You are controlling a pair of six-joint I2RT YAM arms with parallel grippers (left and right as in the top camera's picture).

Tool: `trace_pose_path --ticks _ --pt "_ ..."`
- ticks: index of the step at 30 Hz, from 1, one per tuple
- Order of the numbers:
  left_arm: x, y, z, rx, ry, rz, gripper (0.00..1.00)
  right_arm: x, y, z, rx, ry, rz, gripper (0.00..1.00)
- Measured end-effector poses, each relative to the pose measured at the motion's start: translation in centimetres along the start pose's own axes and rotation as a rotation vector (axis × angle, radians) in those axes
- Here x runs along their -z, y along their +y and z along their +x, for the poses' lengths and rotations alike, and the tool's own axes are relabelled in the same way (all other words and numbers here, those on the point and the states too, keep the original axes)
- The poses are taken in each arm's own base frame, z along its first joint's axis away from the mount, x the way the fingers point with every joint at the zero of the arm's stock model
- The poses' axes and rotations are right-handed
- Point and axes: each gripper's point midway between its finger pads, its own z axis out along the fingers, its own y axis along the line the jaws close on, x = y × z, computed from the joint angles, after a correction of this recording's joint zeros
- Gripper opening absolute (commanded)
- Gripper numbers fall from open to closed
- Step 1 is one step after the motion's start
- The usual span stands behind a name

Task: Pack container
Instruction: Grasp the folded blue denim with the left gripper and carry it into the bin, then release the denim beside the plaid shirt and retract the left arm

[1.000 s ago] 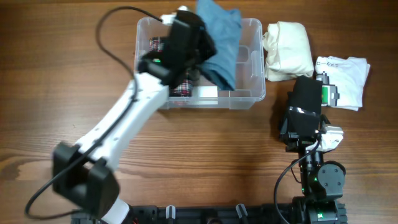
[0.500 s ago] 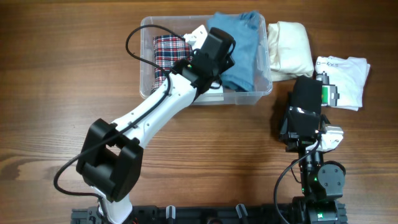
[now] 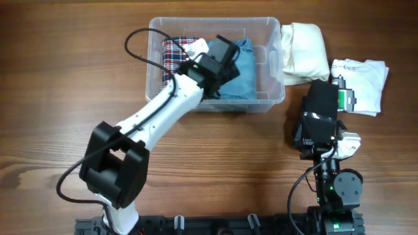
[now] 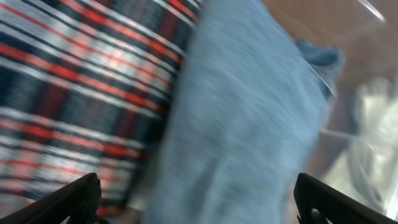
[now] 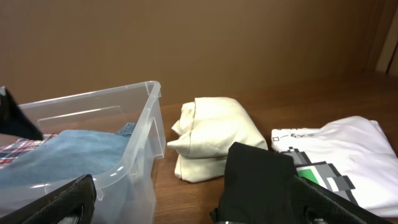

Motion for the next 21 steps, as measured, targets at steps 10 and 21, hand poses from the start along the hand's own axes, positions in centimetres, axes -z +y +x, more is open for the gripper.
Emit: trace_pose_path --ticks 10,21 --pt "0.2 0.1 -2.8 -0.206 -0.06 0.025 0.04 0.0 0.0 0.0 0.0 0.0 0.0 1.0" --pt "-7.0 2.7 1.5 -0.383 0.073 -0.088 0.06 0.0 0.0 0.0 0.0 0.0 0.0 1.0"
